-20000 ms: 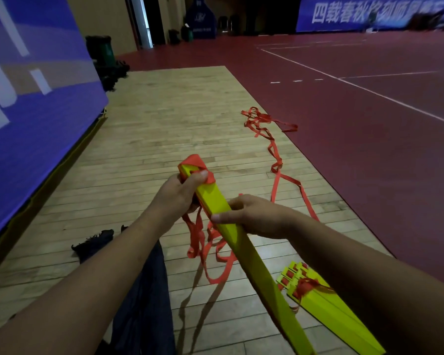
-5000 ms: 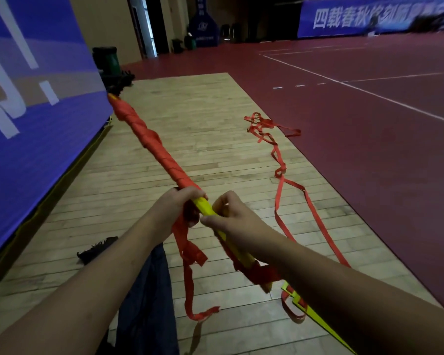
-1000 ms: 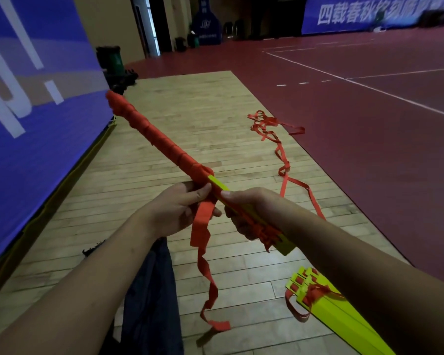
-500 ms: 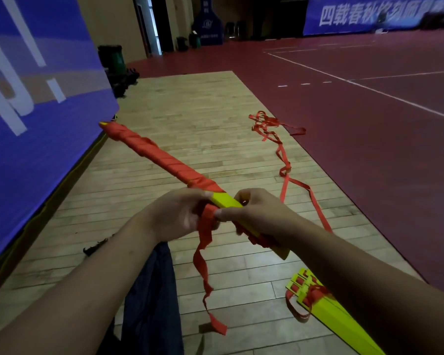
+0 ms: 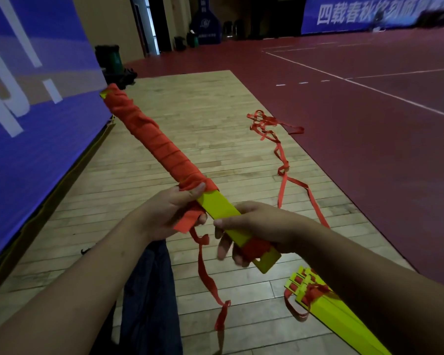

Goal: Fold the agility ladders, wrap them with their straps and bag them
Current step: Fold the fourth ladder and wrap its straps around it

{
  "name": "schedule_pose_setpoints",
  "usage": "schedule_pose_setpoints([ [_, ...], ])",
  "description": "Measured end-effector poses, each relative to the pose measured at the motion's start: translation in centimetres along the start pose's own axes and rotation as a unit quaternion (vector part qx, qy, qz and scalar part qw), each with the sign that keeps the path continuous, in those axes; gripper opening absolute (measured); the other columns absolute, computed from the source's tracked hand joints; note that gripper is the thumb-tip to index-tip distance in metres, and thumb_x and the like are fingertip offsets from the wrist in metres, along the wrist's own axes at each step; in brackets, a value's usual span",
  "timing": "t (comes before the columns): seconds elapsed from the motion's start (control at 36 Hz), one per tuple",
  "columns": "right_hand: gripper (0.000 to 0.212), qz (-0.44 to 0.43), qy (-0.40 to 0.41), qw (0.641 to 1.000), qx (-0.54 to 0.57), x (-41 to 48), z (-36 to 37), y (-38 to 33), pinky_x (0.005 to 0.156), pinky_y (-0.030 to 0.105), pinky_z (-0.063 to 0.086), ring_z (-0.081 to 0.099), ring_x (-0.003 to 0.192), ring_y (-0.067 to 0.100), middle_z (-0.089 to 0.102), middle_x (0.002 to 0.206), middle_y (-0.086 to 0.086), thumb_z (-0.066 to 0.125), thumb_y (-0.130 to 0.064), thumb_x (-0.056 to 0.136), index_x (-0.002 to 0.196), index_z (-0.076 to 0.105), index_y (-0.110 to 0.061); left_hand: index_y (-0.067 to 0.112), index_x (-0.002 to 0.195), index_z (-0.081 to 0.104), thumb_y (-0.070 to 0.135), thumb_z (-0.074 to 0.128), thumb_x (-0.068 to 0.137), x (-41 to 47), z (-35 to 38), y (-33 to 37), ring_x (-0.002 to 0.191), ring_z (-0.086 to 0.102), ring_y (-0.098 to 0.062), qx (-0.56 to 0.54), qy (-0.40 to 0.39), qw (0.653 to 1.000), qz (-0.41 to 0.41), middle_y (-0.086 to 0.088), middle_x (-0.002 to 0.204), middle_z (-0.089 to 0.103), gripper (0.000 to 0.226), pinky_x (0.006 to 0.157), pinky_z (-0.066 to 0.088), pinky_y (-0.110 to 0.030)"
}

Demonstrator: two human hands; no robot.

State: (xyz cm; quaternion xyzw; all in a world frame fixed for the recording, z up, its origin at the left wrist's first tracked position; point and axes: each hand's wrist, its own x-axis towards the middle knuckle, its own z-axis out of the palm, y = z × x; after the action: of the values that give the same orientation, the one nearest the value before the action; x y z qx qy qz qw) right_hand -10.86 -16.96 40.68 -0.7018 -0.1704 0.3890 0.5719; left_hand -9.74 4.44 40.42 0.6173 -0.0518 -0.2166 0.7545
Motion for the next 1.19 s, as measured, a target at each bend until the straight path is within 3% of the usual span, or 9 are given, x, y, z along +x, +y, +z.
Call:
schedule_pose_setpoints([
  [0.28, 0.023, -0.005, 0.161, 0.967, -0.198, 1.1, 0.7, 0.1, 0.048, 0.026, 0.052, 0.059, 0.048, 0.013, 0.06, 0.07, 0.007, 0.056, -0.027, 0.103, 0.092, 0.057, -0.007, -0.001, 0.124, 0.06, 0.044, 0.057, 0.092, 0.2, 0.7, -0.2, 0.068, 0.063, -0.015, -0.049, 0.05, 0.99, -0.124, -0.011, 0.094, 0.067, 0.055, 0.063, 0.057, -0.023],
  [0.36, 0.017, 0.001, 0.242, 0.892, -0.381, 1.7, 1.3, 0.2, 0.058, 0.031, 0.054, 0.062, 0.064, 0.017, 0.06, 0.078, 0.005, 0.052, -0.028, 0.103, 0.097, 0.056, -0.012, -0.002, 0.118, 0.063, 0.05, 0.058, 0.092, 0.6, 1.4, -0.4, 0.077, 0.064, -0.019, -0.067, 0.054, 0.991, -0.104, -0.013, 0.098, 0.065, 0.059, 0.08, 0.055, -0.031],
  [0.44, 0.02, -0.034, 0.286, 0.823, -0.49, 2.1, 2.4, 0.6, 0.06, 0.029, 0.046, 0.057, 0.07, 0.016, 0.057, 0.08, 0.0, 0.049, -0.036, 0.101, 0.1, 0.054, -0.017, 0.008, 0.093, 0.064, 0.046, 0.062, 0.091, 1.2, 2.2, -0.8, 0.073, 0.063, -0.016, -0.054, 0.104, 0.99, -0.077, -0.007, 0.086, 0.064, 0.039, 0.073, 0.053, -0.029],
  [0.56, 0.027, -0.064, 0.235, 0.932, -0.269, 2.0, 2.1, 0.3, 0.055, 0.025, 0.048, 0.059, 0.066, 0.012, 0.061, 0.085, 0.002, 0.059, -0.039, 0.098, 0.111, 0.054, -0.015, 0.008, 0.09, 0.064, 0.016, 0.057, 0.089, 1.1, 1.7, -0.5, 0.077, 0.07, -0.019, -0.046, 0.122, 0.991, -0.028, -0.012, 0.092, 0.071, 0.01, 0.076, 0.049, -0.032],
  [0.64, 0.042, -0.022, 0.11, 0.994, 0.011, 1.1, 0.5, -0.4, 0.062, 0.03, 0.058, 0.07, 0.071, 0.022, 0.066, 0.097, 0.014, 0.065, -0.031, 0.095, 0.125, 0.052, -0.005, 0.006, 0.095, 0.068, 0.011, 0.056, 0.081, 0.3, 0.5, 0.4, 0.083, 0.071, -0.025, -0.08, 0.096, 0.992, 0.017, -0.014, 0.094, 0.072, 0.019, 0.078, 0.054, -0.034],
  [0.75, 0.027, 0.037, -0.095, 0.982, 0.159, -0.1, 0.3, -0.7, 0.066, 0.032, 0.06, 0.071, 0.078, 0.023, 0.071, 0.096, 0.014, 0.054, -0.022, 0.1, 0.119, 0.05, -0.003, 0.006, 0.089, 0.074, 0.009, 0.055, 0.08, -0.4, 0.2, 0.7, 0.079, 0.071, -0.026, -0.083, 0.046, 0.995, 0.031, -0.014, 0.091, 0.072, 0.02, 0.067, 0.06, -0.031],
  [0.92, 0.004, -0.012, -0.022, 0.991, 0.128, 0.0, 1.6, -1.2, 0.054, 0.027, 0.05, 0.055, 0.058, 0.018, 0.057, 0.068, 0.007, 0.052, -0.004, 0.097, 0.101, 0.053, -0.004, 0.006, 0.083, 0.068, 0.023, 0.064, 0.085, -0.5, 0.2, 0.8, 0.063, 0.064, -0.019, -0.021, 0.054, 0.998, -0.027, -0.011, 0.075, 0.066, 0.018, 0.054, 0.052, -0.023],
  [1.08, 0.01, -0.031, 0.172, 0.977, -0.122, 0.7, 2.0, -0.6, 0.056, 0.033, 0.054, 0.061, 0.058, 0.023, 0.062, 0.074, 0.013, 0.056, -0.008, 0.097, 0.103, 0.058, 0.0, 0.01, 0.094, 0.06, 0.038, 0.06, 0.088, 0.1, 0.2, 0.1, 0.051, 0.045, -0.01, 0.004, 0.068, 0.994, -0.088, -0.002, 0.066, 0.051, 0.029, 0.046, 0.039, -0.016],
  [1.19, 0.017, -0.048, 0.3, 0.845, -0.441, 1.2, 3.4, 0.2, 0.062, 0.028, 0.05, 0.057, 0.068, 0.015, 0.053, 0.079, -0.003, 0.052, -0.019, 0.099, 0.113, 0.056, -0.012, 0.007, 0.104, 0.059, 0.054, 0.059, 0.088, 1.0, 1.2, -0.6, 0.059, 0.05, -0.013, -0.004, 0.08, 0.994, -0.07, -0.005, 0.077, 0.053, 0.05, 0.052, 0.045, -0.021],
])
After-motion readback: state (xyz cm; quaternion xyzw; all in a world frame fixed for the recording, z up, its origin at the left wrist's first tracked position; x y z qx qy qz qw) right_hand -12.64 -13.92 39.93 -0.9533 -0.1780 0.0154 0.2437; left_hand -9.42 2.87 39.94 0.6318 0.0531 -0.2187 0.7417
